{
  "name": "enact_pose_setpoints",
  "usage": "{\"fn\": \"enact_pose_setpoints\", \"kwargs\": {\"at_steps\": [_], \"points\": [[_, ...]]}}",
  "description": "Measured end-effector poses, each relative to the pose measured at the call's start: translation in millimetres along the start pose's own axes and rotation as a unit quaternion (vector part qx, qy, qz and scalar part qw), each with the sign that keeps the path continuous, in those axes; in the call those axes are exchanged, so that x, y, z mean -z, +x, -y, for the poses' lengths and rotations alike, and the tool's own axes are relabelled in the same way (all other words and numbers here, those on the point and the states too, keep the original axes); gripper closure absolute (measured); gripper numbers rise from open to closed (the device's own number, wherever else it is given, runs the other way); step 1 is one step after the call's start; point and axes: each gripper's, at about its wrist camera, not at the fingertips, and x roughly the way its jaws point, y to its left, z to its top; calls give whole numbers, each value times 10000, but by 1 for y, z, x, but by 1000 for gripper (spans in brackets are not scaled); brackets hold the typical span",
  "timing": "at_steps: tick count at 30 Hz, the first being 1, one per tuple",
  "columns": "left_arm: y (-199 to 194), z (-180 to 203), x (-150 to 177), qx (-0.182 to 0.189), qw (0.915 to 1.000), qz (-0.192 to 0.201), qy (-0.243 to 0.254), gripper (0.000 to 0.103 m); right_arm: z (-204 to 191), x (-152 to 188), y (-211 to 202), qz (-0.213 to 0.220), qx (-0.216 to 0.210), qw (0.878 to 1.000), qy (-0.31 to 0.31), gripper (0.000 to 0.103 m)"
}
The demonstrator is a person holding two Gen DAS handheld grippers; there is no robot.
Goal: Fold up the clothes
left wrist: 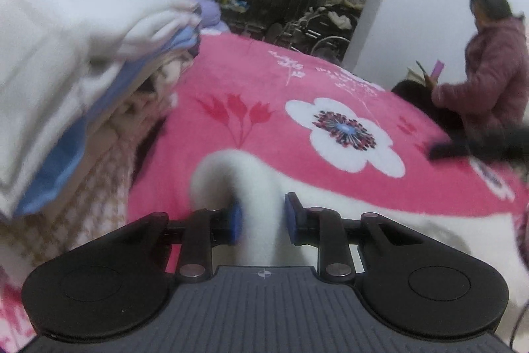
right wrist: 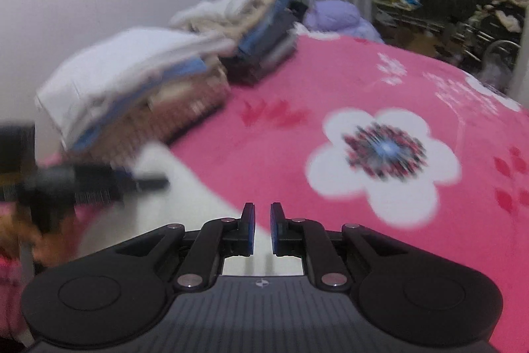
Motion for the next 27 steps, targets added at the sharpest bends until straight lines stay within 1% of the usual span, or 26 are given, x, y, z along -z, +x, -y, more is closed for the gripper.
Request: {"fn": "enact_pose_setpoints", "kwargs": {"at_steps": [1,2,3,4,5,8,10,11,12,14,15,17,19,21,22,24,25,27], "points": [[-2,6,0,-52,9998,34,184,72,-6,-11,6,19,-214,9998,-43,88],[-3,14,2,-85,9991,73,397,70,-12,-22,12,39,-427,9990,-85,84],[-4,19,4,-115,9982,118,580,67,-20,-32,20,-24,-630,9978,-187,69],[-5,25,6,-145,9970,160,750,64,-29,-41,30,-143,-825,9960,-328,61],[-4,29,7,-179,9960,185,859,64,-41,-49,40,-253,-960,9938,-496,61],[-4,35,12,-234,9933,272,1102,61,-70,-60,74,-628,-1165,9866,-958,61],[-5,39,15,-234,9906,354,1303,60,-81,-60,98,-951,-1084,9827,-1160,61],[-5,41,16,-240,9893,352,1397,60,-84,-58,109,-1124,-995,9812,-1211,61],[-4,41,18,-225,9890,296,1432,60,-83,-56,117,-1258,-992,9799,-1187,62],[-4,41,20,-155,9881,267,1508,60,-79,-53,124,-1379,-1086,9789,-1045,69],[-9,39,20,-100,9872,277,1568,60,-78,-52,123,-1376,-1103,9788,-1042,76],[-19,33,20,51,9866,280,1608,60,-78,-52,118,-1307,-1076,9791,-1126,80],[-29,21,17,224,9903,188,1358,60,-76,-53,112,-1253,-1020,9796,-1196,82],[-29,-1,12,500,9965,-20,675,60,-74,-53,109,-1216,-1037,9801,-1176,82],[-28,-13,9,637,9973,-124,331,60,-73,-54,107,-1196,-1051,9804,-1157,82],[-27,-35,4,905,9946,-333,-371,59,-72,-54,105,-1152,-1077,9810,-1127,82],[-21,-47,3,1019,9908,-444,-776,59,-71,-54,104,-1129,-1084,9812,-1129,83],[-11,-63,3,1258,9812,-609,-1331,59,-69,-53,102,-1086,-1097,9814,-1138,83]]}}
